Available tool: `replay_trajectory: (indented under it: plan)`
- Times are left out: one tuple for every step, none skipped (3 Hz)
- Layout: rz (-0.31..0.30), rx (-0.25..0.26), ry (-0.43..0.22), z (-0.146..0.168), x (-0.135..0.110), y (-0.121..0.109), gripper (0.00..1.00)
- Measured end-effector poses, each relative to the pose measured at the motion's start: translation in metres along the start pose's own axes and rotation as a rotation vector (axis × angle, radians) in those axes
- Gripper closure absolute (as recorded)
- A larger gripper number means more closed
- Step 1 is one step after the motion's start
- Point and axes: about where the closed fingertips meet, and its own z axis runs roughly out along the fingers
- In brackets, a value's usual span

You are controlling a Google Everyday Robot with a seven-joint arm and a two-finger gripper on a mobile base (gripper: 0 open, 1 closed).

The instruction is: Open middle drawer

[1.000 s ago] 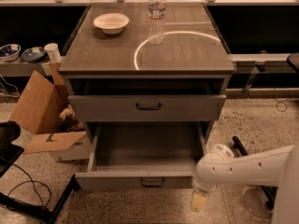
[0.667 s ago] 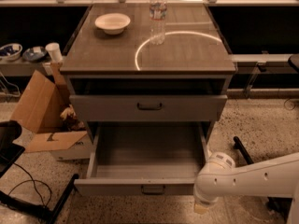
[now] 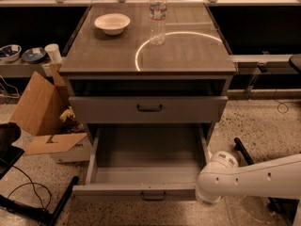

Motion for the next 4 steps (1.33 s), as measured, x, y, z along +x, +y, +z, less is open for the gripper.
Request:
replay_trajectory:
  plan:
    - [0.0,0.0,0.012,-0.008,0.003,0.0,1.0]
    - [0.0,0.0,0.012,-0.012,0.003,-0.002,1.0]
    - [-0.002,0.003,0.035,-0.018,0.01,0.004,1.0]
    - [0.011,-0.005,0.058,-0.019,0.018,0.014,1.0]
